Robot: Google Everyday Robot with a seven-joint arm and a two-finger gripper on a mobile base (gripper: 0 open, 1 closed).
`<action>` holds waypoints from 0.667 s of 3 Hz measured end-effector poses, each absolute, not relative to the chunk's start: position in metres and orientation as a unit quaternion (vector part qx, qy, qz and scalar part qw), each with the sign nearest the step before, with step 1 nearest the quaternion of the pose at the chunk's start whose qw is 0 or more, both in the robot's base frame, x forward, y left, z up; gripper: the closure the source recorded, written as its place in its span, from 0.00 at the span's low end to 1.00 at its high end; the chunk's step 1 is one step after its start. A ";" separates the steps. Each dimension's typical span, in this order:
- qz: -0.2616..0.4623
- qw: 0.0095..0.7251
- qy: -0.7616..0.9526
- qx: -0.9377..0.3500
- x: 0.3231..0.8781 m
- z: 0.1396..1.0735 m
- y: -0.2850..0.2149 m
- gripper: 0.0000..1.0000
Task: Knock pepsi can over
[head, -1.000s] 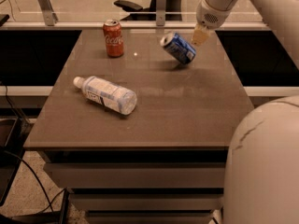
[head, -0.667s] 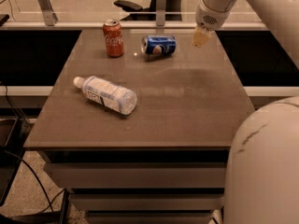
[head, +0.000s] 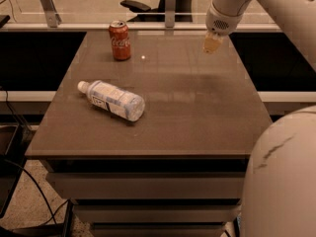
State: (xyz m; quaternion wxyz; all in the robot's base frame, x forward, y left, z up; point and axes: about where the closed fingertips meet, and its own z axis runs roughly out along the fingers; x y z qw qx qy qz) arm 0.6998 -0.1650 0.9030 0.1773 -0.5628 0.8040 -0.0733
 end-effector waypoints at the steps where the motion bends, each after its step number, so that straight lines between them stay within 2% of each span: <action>1: -0.064 0.184 0.803 -0.563 0.698 0.902 -0.164 1.00; 2: -0.063 0.185 0.803 -0.563 0.698 0.902 -0.163 1.00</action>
Offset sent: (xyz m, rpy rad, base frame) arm -0.0034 -0.0012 0.0036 0.0355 -0.0086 0.0024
